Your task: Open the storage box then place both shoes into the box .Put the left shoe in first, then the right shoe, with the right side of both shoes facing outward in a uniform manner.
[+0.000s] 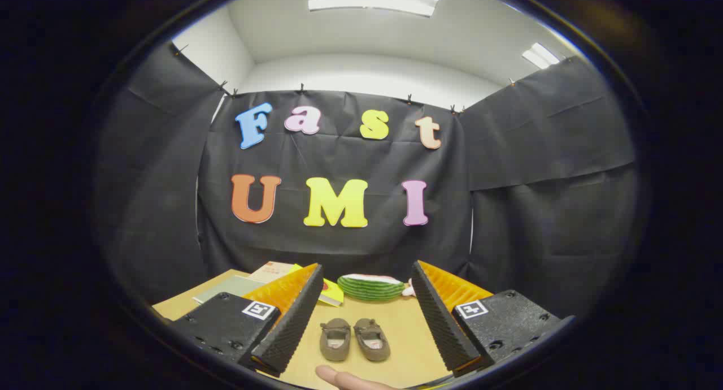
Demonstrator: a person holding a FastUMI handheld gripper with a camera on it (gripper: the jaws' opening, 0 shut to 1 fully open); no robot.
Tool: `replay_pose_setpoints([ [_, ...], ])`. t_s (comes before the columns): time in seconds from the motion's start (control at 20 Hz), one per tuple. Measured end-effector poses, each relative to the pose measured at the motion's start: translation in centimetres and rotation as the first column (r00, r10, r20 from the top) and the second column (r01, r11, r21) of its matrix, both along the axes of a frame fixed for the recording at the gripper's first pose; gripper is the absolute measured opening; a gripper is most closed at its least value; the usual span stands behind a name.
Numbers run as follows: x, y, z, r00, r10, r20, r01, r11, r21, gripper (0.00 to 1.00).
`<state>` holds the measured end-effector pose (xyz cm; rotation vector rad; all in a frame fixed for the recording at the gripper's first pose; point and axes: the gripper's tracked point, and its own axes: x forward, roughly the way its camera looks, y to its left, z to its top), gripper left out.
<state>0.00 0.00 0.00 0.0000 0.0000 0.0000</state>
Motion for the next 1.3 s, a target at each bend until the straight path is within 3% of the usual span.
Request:
replay_pose_setpoints([
  [0.95,4.5,-0.2,-4.4,0.994,-0.027,-0.107,0.027,1.000,-0.004,1.00],
  [1.1,6.1,1.6,-5.5,0.991,0.023,-0.128,-0.027,0.999,-0.030,1.00],
  [1.3,9.2,2.1,-8.2,0.981,0.035,-0.191,-0.035,0.999,-0.001,1.00],
])
